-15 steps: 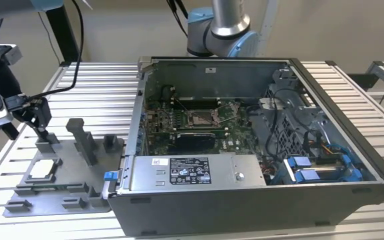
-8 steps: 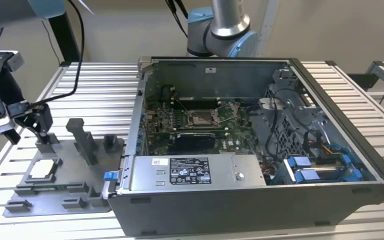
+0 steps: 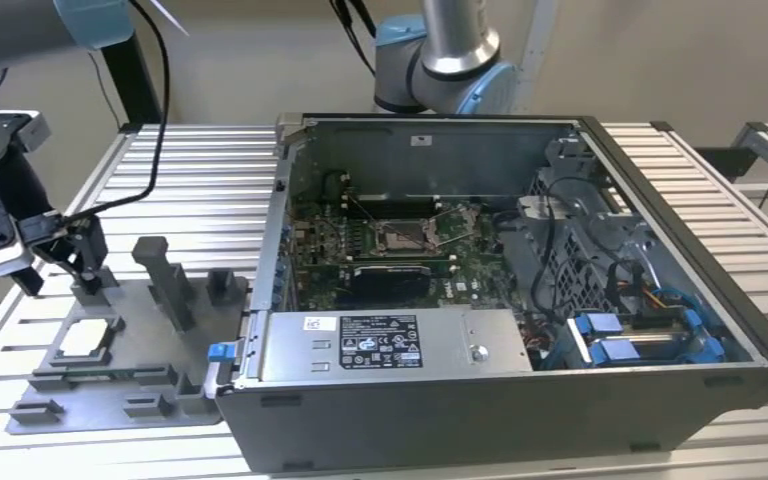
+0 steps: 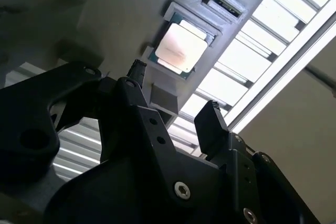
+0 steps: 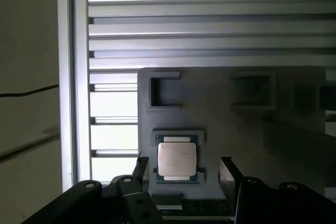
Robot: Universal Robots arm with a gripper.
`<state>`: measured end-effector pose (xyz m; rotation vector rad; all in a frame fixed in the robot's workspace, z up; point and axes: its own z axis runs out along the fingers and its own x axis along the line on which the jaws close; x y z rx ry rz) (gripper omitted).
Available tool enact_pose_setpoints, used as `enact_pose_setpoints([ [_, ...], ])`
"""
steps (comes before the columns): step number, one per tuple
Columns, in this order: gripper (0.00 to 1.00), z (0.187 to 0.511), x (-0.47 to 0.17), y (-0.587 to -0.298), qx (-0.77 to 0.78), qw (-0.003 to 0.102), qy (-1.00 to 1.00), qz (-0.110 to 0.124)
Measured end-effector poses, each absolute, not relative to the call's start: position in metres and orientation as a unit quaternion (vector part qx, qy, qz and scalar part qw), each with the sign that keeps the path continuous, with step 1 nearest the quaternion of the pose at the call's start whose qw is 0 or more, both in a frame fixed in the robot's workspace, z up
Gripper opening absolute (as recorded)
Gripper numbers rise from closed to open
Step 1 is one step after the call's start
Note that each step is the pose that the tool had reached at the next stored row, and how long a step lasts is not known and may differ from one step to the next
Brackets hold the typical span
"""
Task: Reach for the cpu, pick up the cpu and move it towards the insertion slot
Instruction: 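Pick up the cpu and move it towards the insertion slot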
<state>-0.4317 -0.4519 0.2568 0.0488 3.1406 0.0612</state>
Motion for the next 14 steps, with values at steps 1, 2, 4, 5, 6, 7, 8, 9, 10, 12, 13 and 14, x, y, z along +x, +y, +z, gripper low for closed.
enact_pose_setpoints([
  [1, 1.00, 0.256, -0.432, -0.452, 0.016, 0.000, 1.000, 0.019],
  [2, 1.00, 0.255, -0.432, -0.453, 0.016, 0.000, 1.000, 0.020],
  [4, 1.00, 0.253, -0.432, -0.453, 0.016, 0.000, 1.000, 0.020],
  [5, 1.00, 0.252, -0.432, -0.454, 0.016, 0.000, 1.000, 0.020],
  [6, 1.00, 0.251, -0.432, -0.454, 0.016, 0.000, 1.000, 0.019],
  [7, 1.00, 0.250, -0.432, -0.454, 0.016, 0.000, 1.000, 0.019],
  [8, 1.00, 0.249, -0.432, -0.455, 0.016, 0.000, 1.000, 0.020],
  [9, 1.00, 0.248, -0.432, -0.455, 0.016, 0.000, 1.000, 0.020],
  [10, 1.00, 0.247, -0.432, -0.455, 0.016, 0.000, 1.000, 0.019],
  [12, 1.00, 0.245, -0.432, -0.456, 0.016, 0.000, 1.000, 0.020],
  [13, 1.00, 0.244, -0.433, -0.457, 0.016, 0.000, 1.000, 0.020],
  [14, 1.00, 0.242, -0.433, -0.458, 0.016, 0.000, 1.000, 0.020],
])
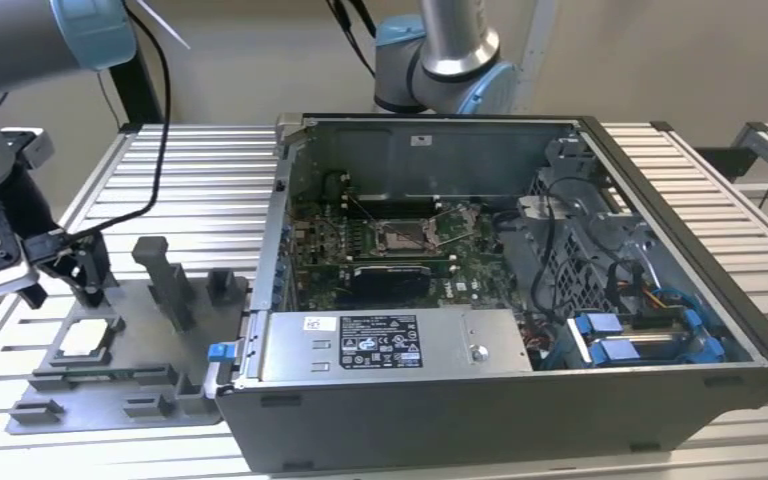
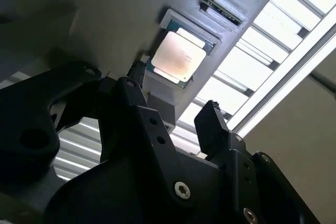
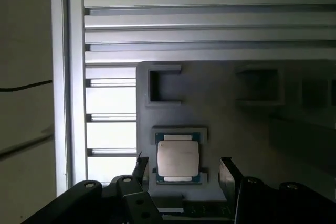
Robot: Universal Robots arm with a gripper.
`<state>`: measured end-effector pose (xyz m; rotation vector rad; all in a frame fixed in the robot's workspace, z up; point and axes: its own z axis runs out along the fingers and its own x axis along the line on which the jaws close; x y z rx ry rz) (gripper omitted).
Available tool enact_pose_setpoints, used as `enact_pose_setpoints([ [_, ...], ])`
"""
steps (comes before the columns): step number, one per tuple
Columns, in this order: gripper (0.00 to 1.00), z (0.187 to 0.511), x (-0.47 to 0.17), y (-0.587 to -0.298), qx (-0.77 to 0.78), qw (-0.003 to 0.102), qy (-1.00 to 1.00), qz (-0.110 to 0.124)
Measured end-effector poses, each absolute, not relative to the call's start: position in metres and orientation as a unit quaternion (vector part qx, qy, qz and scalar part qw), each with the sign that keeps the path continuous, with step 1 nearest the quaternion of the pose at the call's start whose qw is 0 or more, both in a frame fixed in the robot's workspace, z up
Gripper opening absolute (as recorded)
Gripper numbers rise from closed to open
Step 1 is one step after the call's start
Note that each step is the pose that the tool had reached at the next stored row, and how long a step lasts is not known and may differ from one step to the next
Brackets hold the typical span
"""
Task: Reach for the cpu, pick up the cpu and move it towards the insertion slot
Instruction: 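Pick up the cpu and move it towards the insertion slot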
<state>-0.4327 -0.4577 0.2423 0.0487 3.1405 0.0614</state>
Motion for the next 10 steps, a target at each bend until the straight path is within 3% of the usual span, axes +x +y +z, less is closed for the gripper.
enact_pose_setpoints([
  [10, 1.00, 0.229, -0.433, -0.466, 0.016, 0.000, 1.000, 0.020],
])
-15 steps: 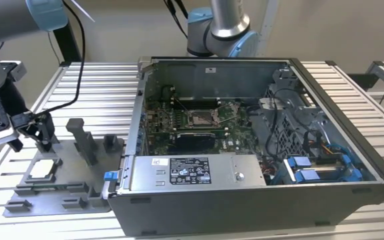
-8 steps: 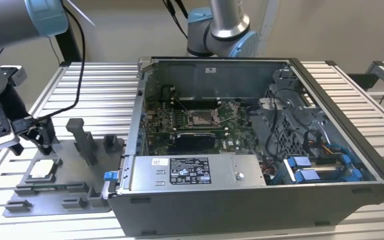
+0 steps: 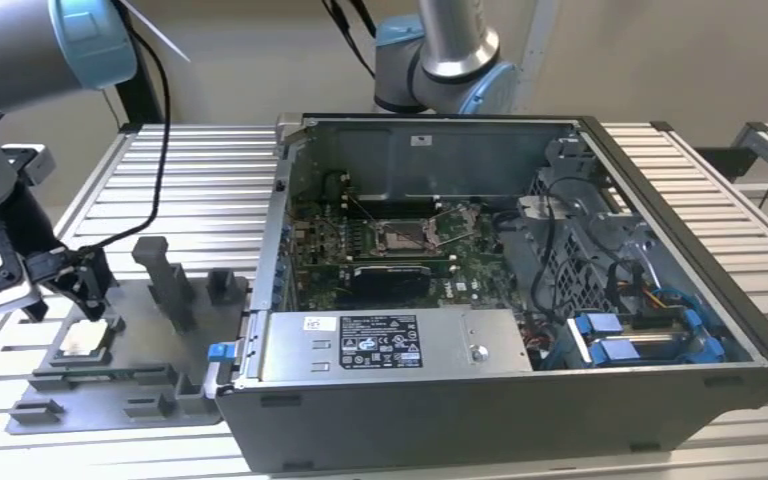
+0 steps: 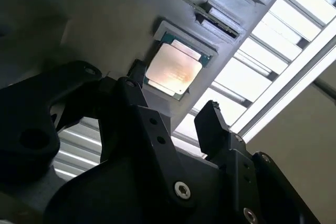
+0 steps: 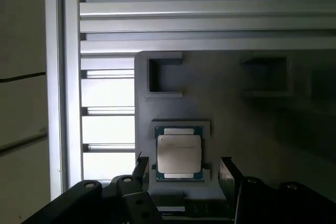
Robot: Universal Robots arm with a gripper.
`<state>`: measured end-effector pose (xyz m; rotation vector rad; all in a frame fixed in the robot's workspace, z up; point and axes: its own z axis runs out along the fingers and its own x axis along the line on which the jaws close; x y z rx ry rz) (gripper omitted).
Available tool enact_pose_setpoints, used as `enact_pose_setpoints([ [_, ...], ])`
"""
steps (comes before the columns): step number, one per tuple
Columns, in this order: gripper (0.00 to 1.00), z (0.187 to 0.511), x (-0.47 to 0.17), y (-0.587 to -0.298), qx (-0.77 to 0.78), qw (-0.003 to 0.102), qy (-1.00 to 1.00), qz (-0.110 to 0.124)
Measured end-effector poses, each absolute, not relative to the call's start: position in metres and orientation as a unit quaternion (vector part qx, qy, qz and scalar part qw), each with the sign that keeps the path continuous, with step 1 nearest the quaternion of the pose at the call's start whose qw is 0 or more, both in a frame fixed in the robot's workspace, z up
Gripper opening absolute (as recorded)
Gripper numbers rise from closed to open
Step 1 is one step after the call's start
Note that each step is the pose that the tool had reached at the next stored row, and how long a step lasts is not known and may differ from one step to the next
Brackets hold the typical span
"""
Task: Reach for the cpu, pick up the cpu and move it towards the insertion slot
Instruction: 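Pick up the cpu and move it towards the insertion slot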
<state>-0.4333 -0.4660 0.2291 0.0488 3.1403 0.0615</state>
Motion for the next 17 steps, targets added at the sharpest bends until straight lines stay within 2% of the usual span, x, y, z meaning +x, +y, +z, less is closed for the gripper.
enact_pose_setpoints([
  [17, 1.00, 0.200, -0.434, -0.467, 0.008, 0.000, 1.000, 0.020],
])
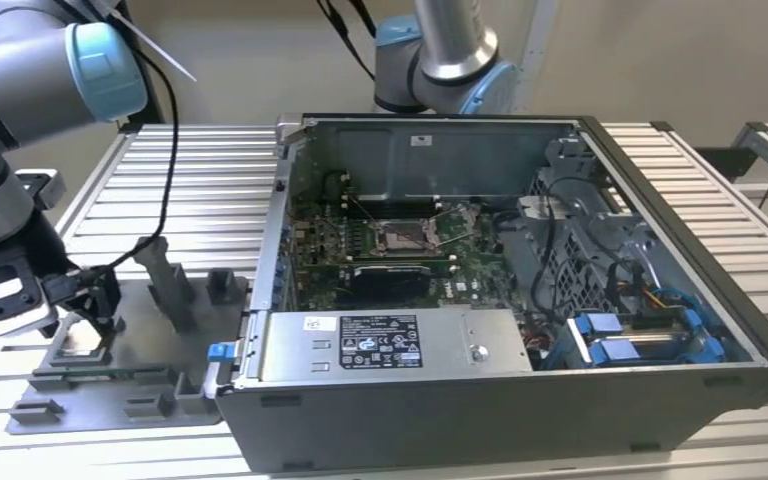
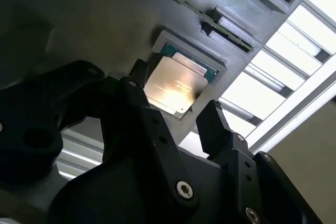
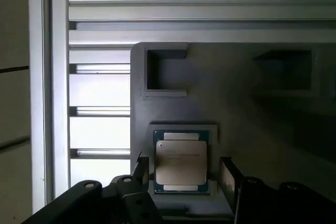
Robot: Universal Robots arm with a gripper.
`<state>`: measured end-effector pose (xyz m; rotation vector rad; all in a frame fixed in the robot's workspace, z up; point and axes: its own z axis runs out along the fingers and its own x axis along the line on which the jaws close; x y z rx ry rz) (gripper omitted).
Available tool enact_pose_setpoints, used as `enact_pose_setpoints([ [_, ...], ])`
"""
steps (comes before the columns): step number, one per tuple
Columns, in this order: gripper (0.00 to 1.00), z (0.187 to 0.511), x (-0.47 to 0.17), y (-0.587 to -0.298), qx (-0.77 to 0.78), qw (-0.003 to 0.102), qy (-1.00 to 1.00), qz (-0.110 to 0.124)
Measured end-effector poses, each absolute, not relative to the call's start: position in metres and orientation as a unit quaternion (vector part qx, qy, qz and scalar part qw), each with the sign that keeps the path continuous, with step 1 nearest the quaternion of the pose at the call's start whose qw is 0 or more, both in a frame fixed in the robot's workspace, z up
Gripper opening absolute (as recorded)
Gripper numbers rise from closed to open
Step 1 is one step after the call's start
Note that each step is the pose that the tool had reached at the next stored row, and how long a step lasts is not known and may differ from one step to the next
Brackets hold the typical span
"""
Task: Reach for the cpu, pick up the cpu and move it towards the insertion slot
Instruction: 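Pick up the cpu and move it towards the insertion slot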
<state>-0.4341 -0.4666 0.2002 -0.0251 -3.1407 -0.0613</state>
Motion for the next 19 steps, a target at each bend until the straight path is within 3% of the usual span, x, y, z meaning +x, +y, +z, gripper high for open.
enact_pose_setpoints([
  [19, 1.00, 0.187, -0.435, -0.466, -0.003, 0.000, -1.000, -0.020],
])
